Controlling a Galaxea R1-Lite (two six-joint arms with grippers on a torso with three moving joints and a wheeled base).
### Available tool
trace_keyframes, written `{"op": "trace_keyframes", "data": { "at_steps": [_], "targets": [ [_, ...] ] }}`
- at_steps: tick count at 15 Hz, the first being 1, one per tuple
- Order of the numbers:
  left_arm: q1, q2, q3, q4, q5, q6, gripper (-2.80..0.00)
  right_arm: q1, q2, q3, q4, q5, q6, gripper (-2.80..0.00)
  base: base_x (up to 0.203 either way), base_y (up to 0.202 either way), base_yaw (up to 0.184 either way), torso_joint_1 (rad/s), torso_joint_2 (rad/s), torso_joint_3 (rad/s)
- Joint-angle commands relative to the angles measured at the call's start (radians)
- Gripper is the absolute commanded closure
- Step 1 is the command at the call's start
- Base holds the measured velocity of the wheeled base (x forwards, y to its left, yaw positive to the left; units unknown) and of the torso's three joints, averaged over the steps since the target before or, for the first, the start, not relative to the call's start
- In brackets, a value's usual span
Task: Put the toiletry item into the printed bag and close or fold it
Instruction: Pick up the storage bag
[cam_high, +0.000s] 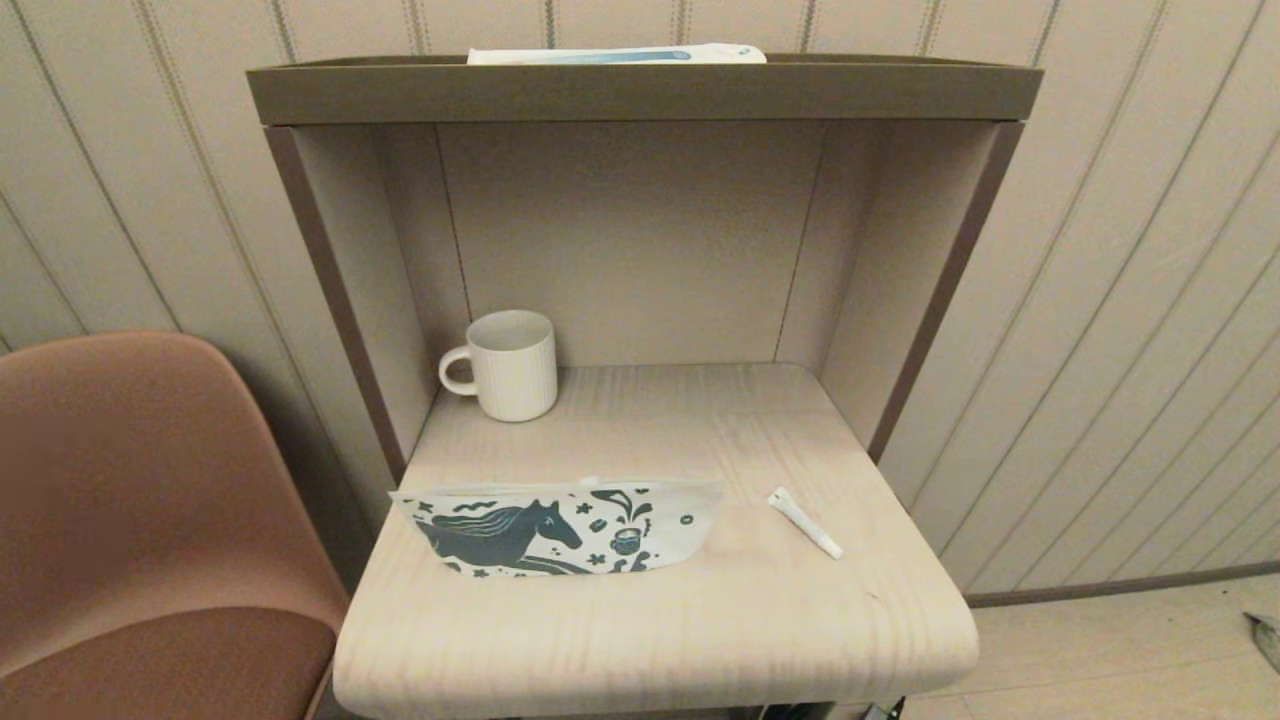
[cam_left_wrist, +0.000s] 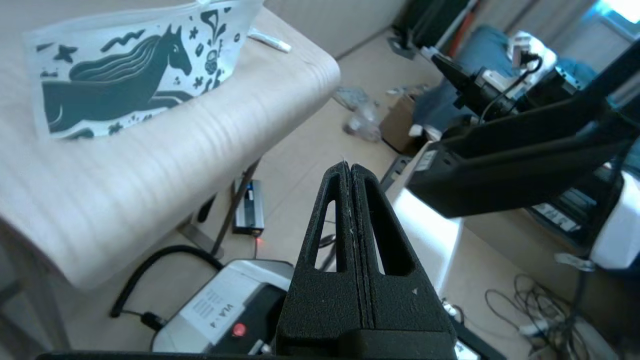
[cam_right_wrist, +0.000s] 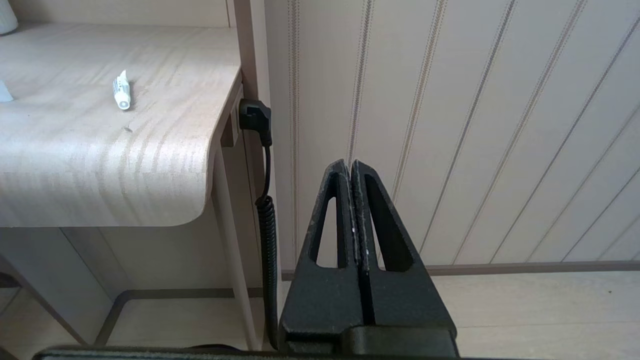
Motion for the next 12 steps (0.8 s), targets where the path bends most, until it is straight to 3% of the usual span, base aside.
{"op": "trace_keyframes", "data": {
  "at_steps": [1, 4, 5, 7, 9, 12],
  "targets": [
    [0.000, 0.080, 0.028, -0.075, -0.010, 0.007, -2.80, 0.000, -0.001, 0.000, -0.001, 0.000, 0.000, 0.00, 0.000, 0.000, 0.000, 0.000, 0.00, 0.000],
    [0.002, 0.121, 0.023, -0.127, 0.011, 0.131, -2.80, 0.000, -0.001, 0.000, -0.001, 0.000, 0.000, 0.00, 0.000, 0.000, 0.000, 0.000, 0.00, 0.000],
    [0.003, 0.142, 0.025, -0.139, 0.037, 0.203, -2.80, 0.000, -0.001, 0.000, -0.001, 0.000, 0.000, 0.00, 0.000, 0.000, 0.000, 0.000, 0.00, 0.000],
    [0.004, 0.189, 0.043, -0.152, 0.124, 0.406, -2.80, 0.000, -0.001, 0.000, -0.001, 0.000, 0.001, 0.00, 0.000, 0.000, 0.000, 0.000, 0.00, 0.000],
    [0.004, 0.245, 0.067, -0.158, 0.175, 0.526, -2.80, 0.000, -0.001, 0.000, -0.001, 0.000, 0.001, 0.00, 0.000, 0.000, 0.000, 0.000, 0.00, 0.000],
    [0.004, 0.354, 0.062, -0.205, 0.183, 0.590, -2.80, 0.000, -0.001, 0.000, -0.001, 0.000, 0.001, 0.00, 0.000, 0.000, 0.000, 0.000, 0.00, 0.000]
  ]
}}
